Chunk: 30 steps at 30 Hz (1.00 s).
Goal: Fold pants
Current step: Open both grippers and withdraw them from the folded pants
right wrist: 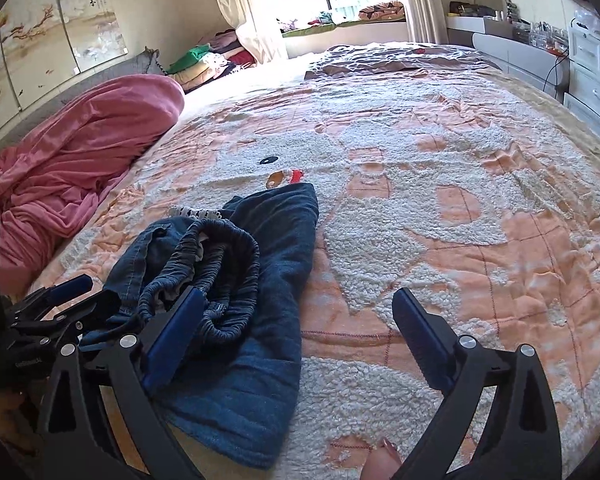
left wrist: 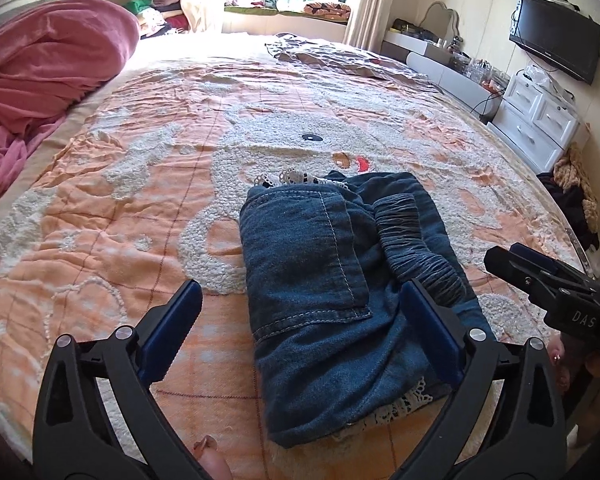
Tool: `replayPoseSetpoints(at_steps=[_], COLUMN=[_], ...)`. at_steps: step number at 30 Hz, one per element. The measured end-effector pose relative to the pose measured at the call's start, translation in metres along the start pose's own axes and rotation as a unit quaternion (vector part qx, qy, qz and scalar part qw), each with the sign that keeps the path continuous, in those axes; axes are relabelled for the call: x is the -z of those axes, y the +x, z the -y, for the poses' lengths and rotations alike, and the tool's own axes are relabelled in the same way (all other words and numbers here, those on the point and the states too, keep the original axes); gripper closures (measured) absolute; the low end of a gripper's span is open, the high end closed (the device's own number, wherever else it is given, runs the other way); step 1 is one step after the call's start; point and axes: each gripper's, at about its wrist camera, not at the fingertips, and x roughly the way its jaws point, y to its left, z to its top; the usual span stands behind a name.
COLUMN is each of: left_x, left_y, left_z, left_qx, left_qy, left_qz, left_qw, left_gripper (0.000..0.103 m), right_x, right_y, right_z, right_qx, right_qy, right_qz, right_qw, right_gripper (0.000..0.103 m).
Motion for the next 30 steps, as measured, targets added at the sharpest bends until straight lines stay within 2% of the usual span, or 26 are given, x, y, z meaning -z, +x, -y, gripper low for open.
replayPoseSetpoints(at_steps=[10,17,22,30], left_x=[0.01,0.031,0.048,0.07], left_y=[-0.03,-0.048,-0.057,-0.066], left_z=[0.005,0.005,0.005,0.011], left_qx=[-0.006,-0.013,-0.004,-0.01], left_qy=[0.0,-0.014,-0.031,-0.03], left_qz=[0.015,0.019,0.016,0.008], left_qw=[0.9999,0.9996,0.9994,0.9995], left_gripper=[0.01,0.01,0.01,0.01], right_x=[0.008,0.019,0.029,0.051], right_y=[-0.038,-0.058,-0.07,-0.085], right_z=[-0.012,-0.023,-0.027,-0.028], right_qx=[0.001,-0.009,-0.024,0.0], right_qy=[-0.022,-0.036,-0.034,-0.067], right_qz=[0.038,0.042,0.039,0.041], right_qw=[0.999,0.998,0.998,0.997], right_gripper=[0.005,0.005,0.005,0.005])
